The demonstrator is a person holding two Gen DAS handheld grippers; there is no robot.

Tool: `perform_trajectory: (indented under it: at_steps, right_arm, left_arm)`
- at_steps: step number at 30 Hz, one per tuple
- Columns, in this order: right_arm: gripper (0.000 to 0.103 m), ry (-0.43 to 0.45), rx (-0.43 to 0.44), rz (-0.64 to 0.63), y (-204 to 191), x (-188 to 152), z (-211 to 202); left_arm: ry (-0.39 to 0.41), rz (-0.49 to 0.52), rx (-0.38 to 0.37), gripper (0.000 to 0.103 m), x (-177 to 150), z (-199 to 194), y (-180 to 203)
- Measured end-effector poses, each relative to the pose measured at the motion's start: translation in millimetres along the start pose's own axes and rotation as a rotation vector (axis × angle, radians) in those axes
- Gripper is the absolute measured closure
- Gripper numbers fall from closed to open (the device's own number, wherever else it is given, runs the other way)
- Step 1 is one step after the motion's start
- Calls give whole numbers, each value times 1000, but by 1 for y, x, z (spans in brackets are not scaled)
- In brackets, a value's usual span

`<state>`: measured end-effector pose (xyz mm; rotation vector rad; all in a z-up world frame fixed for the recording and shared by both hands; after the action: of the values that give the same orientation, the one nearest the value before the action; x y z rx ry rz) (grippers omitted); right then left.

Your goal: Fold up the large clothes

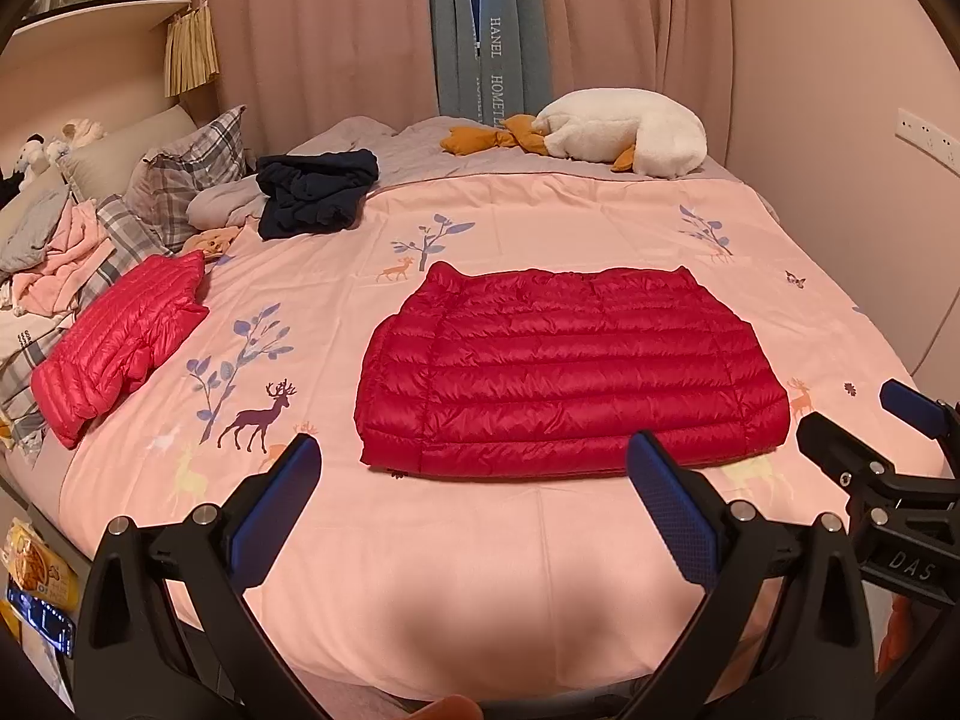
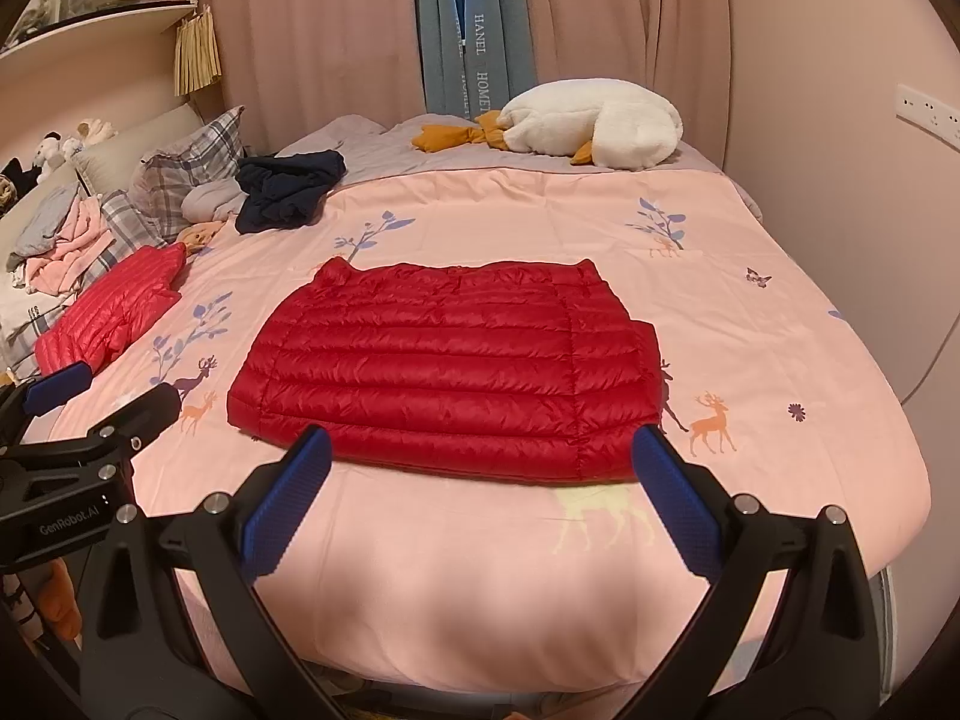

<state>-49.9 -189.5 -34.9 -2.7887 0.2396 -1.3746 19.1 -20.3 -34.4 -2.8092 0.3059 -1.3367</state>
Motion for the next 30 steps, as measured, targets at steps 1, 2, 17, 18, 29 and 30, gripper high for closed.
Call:
perform_trajectory:
  at_steps: [1, 2, 17, 18, 29, 30]
  right_arm:
    - [2, -1, 0, 0, 0, 0, 0]
    - [2, -1, 0, 1, 0, 0, 0]
    - [2, 3, 5, -4, -2, 2, 0]
    - [2, 3, 5, -5, -2, 2, 0]
    - [2, 3, 6, -7, -4, 3, 0]
    - [2, 3, 6, -7, -4, 3, 0]
  left_arm:
    - [0, 1, 0, 1, 0, 0, 0]
    - [0, 1, 0, 1, 0, 0, 0]
    - [2, 4, 1, 1, 2, -1, 0]
    - [3, 5, 1, 1, 2, -1, 0]
    - [0, 8, -1, 1, 3, -1, 0]
    - [0, 9, -1, 1, 4, -1, 0]
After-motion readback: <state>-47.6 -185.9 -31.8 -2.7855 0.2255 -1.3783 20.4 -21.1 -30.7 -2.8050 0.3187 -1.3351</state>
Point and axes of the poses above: each gripper's, at about its wrist camera, not at the fingertips, and z roughly the way its jaws point, y to its right, x to its top, the point moved 5 cm from there along z, roughly the way its jaws point, and after that the axes turned 4 degrees about x, right-handed, at the moved point
